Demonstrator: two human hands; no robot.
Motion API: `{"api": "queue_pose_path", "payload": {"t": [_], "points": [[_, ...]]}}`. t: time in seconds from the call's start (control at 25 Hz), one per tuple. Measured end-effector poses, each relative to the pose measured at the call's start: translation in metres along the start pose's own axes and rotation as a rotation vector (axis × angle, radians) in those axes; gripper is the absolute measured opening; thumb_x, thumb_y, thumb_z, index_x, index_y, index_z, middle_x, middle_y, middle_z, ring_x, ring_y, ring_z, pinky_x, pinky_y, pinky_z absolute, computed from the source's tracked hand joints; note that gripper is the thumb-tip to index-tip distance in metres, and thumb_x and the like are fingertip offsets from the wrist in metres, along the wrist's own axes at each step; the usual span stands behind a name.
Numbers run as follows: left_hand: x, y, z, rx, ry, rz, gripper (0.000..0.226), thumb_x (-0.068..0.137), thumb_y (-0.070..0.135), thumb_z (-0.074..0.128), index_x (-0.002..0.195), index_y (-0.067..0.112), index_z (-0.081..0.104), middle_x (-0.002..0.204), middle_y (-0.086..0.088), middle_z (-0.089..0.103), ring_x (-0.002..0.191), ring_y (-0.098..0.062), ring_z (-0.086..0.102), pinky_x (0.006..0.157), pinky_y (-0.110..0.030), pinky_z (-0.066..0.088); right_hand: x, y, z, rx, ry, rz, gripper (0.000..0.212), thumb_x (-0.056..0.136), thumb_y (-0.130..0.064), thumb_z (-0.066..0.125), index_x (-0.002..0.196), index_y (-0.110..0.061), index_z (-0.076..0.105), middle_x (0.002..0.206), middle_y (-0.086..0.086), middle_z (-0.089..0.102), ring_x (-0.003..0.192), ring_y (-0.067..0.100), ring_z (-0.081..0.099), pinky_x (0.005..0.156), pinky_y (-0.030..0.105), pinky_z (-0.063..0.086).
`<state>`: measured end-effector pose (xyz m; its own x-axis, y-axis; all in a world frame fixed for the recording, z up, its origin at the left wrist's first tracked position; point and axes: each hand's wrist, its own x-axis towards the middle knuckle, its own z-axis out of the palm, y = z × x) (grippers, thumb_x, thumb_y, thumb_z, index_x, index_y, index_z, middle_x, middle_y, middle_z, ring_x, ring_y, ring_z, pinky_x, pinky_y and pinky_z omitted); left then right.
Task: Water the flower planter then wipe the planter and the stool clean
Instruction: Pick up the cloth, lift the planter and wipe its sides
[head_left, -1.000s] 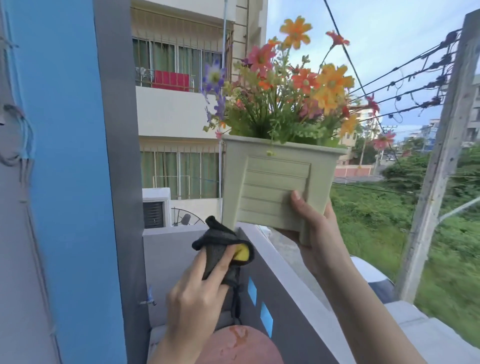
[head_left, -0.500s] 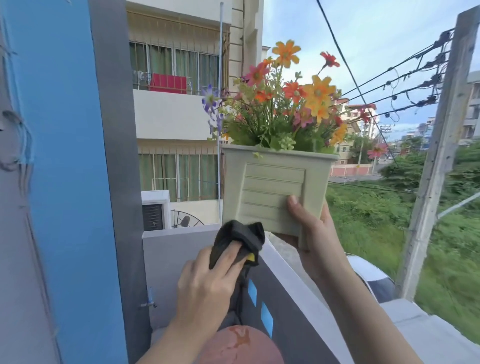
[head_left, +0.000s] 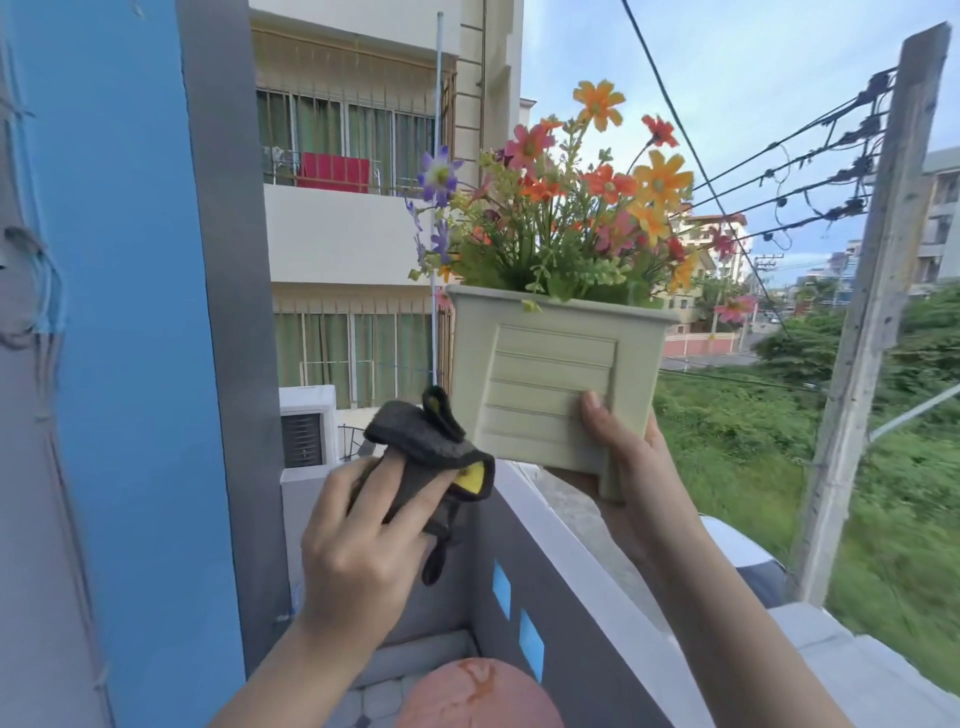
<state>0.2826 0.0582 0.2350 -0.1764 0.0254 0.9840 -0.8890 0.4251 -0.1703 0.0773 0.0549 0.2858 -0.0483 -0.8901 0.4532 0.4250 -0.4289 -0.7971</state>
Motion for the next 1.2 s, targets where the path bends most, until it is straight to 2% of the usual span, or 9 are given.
{"api": "queue_pose_path", "payload": {"t": [0.2, 0.36, 0.52, 0.64, 0.72, 0.84, 0.96, 1.08, 1.2], "points": [[0.042, -0.003, 0.015, -0.480, -0.191, -0.340, 0.040, 0.089, 0.017, 0.056, 0.122, 0.039, 0.054, 0.130, 0.006, 0.055, 0.124, -0.012, 0.046, 0.103, -0.025, 0.036, 0.001, 0.011, 0.005, -0.048, -0.027, 0.077, 0.060, 0.073, -0.028, 0.066, 0.131, -0.020, 0.051, 0.122, 0.007, 0.069, 0.106, 0.024, 0.068, 0.093, 0.058, 0.051], [0.033, 0.024, -0.004, -0.643, -0.379, -0.829, 0.013, 0.089, 0.056, 0.035, 0.085, 0.045, 0.043, 0.078, 0.037, 0.044, 0.069, 0.025, 0.044, 0.074, -0.002, 0.032, 0.006, 0.020, -0.010, 0.069, -0.029, 0.185, 0.102, 0.045, -0.042, 0.093, 0.132, -0.009, 0.052, 0.126, 0.015, 0.066, 0.112, 0.032, 0.065, 0.087, 0.055, 0.055], [0.027, 0.028, -0.003, -0.854, -0.347, -0.728, 0.059, 0.073, 0.080, 0.035, 0.103, 0.035, 0.059, 0.088, 0.014, 0.069, 0.085, 0.003, 0.060, 0.082, -0.015, 0.045, 0.004, 0.023, -0.024, 0.075, -0.122, 0.261, 0.096, 0.031, -0.043, 0.097, 0.115, -0.008, 0.066, 0.113, 0.013, 0.073, 0.102, 0.027, 0.070, 0.076, 0.045, 0.061], [0.038, 0.008, 0.018, -0.834, -0.380, -0.825, 0.048, 0.093, 0.046, 0.041, 0.123, 0.012, 0.055, 0.112, -0.013, 0.065, 0.090, -0.012, 0.058, 0.077, -0.012, 0.044, 0.001, 0.026, -0.029, 0.172, -0.179, 0.271, 0.074, 0.025, -0.038, 0.099, 0.091, -0.012, 0.079, 0.100, 0.010, 0.077, 0.089, 0.024, 0.074, 0.069, 0.044, 0.062], [0.036, 0.009, 0.018, -0.770, -0.376, -0.908, 0.032, 0.098, 0.025, 0.040, 0.123, 0.009, 0.053, 0.110, -0.003, 0.063, 0.082, -0.002, 0.056, 0.066, -0.002, 0.038, -0.001, 0.027, -0.031, 0.217, -0.179, 0.269, 0.069, 0.021, -0.036, 0.099, 0.084, -0.013, 0.081, 0.095, 0.009, 0.078, 0.084, 0.023, 0.075, 0.068, 0.044, 0.061], [0.033, 0.030, 0.003, -0.895, -0.295, -1.006, 0.018, 0.097, 0.027, 0.040, 0.111, 0.037, 0.047, 0.109, 0.020, 0.054, 0.081, 0.033, 0.046, 0.069, 0.008, 0.033, 0.000, 0.030, -0.035, 0.139, -0.162, 0.255, 0.083, 0.022, -0.038, 0.099, 0.095, -0.009, 0.075, 0.097, 0.011, 0.077, 0.085, 0.024, 0.075, 0.071, 0.046, 0.059], [0.042, 0.035, 0.006, -0.980, -0.212, -0.929, 0.028, 0.094, 0.039, 0.038, 0.120, 0.040, 0.049, 0.130, 0.013, 0.053, 0.117, 0.009, 0.048, 0.095, -0.007, 0.037, 0.001, 0.034, -0.036, 0.120, -0.150, 0.263, 0.085, 0.023, -0.040, 0.098, 0.098, -0.009, 0.073, 0.098, 0.012, 0.076, 0.084, 0.023, 0.075, 0.071, 0.043, 0.059], [0.054, 0.029, 0.016, -0.943, -0.226, -1.113, 0.040, 0.094, 0.052, 0.028, 0.120, 0.032, 0.051, 0.115, 0.027, 0.048, 0.106, 0.010, 0.043, 0.089, -0.008, 0.029, 0.000, 0.037, -0.036, 0.103, -0.152, 0.270, 0.097, 0.024, -0.042, 0.098, 0.108, -0.006, 0.065, 0.100, 0.011, 0.076, 0.086, 0.024, 0.074, 0.069, 0.043, 0.060], [0.058, 0.041, 0.005, -0.943, -0.204, -0.989, 0.028, 0.089, 0.049, 0.029, 0.083, 0.034, 0.052, 0.081, 0.017, 0.056, 0.081, 0.012, 0.050, 0.078, -0.007, 0.037, 0.000, 0.038, -0.038, 0.068, -0.139, 0.258, 0.103, 0.024, -0.044, 0.097, 0.113, -0.005, 0.062, 0.101, 0.011, 0.076, 0.088, 0.024, 0.074, 0.075, 0.046, 0.058]]}}
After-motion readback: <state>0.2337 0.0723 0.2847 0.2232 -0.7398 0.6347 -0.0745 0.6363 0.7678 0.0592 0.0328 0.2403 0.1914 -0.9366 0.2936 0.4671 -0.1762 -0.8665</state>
